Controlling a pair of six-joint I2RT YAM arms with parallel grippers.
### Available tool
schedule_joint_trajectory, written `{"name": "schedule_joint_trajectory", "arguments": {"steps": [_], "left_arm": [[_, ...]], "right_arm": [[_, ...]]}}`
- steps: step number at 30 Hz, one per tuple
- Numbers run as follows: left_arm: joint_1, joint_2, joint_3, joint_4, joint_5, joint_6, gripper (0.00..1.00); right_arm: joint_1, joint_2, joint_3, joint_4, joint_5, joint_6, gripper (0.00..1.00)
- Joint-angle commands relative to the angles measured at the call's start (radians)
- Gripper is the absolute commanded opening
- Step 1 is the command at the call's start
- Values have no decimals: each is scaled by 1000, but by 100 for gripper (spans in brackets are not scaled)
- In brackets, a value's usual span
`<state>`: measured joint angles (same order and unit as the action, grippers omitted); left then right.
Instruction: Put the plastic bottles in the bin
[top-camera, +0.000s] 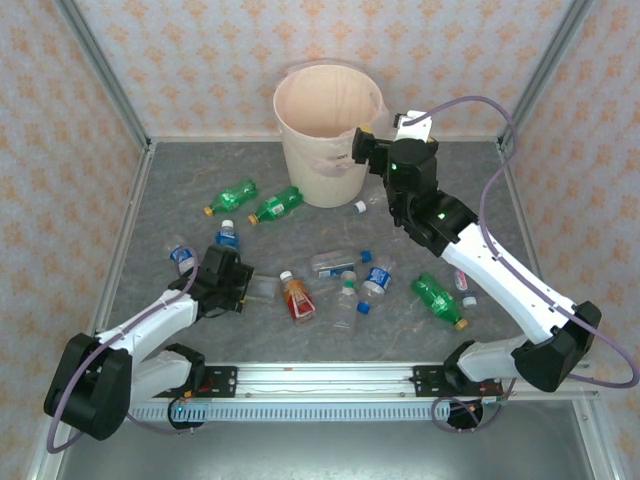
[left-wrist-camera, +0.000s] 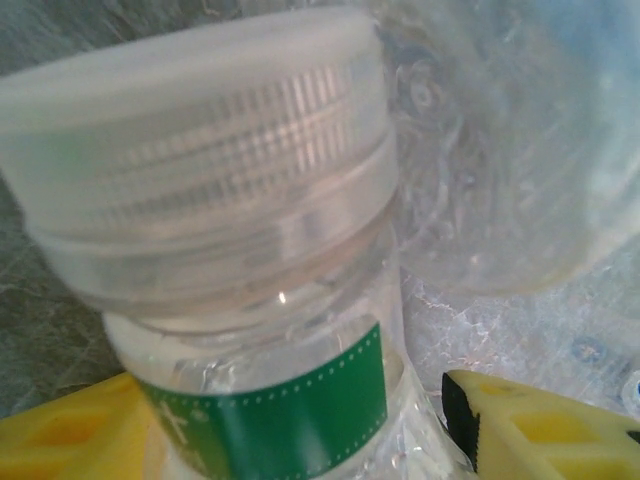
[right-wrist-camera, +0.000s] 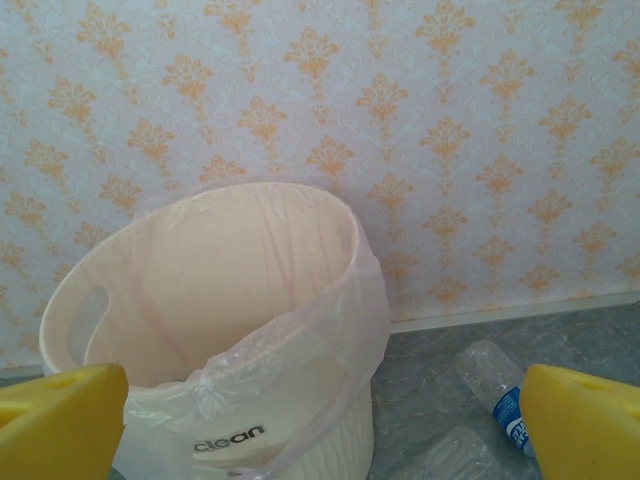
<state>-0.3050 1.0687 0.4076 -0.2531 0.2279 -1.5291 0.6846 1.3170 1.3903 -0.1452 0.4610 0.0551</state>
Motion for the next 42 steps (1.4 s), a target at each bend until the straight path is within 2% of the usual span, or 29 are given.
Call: {"name": "schedule_joint_trajectory", "arguments": {"steps": [1,8,17,27,42], "left_arm": [[9,-56,-19,25,-23,-25,62],[13,-133,37,-32,-43,-12,60],[22,-149,275,-94,-125,109,57],[23,28,668,-75,-272,375,58],[17,382,1183,147,-241,660,55]], "right_arm": [[4,-22,-7,-7,31,13,100],[4,-10,4,2,31,20,100],[4,-8,6,10,29,37,100],[4,-24,25,-12,44,37,100],[4,-82,32,-71,75,49,100]]}}
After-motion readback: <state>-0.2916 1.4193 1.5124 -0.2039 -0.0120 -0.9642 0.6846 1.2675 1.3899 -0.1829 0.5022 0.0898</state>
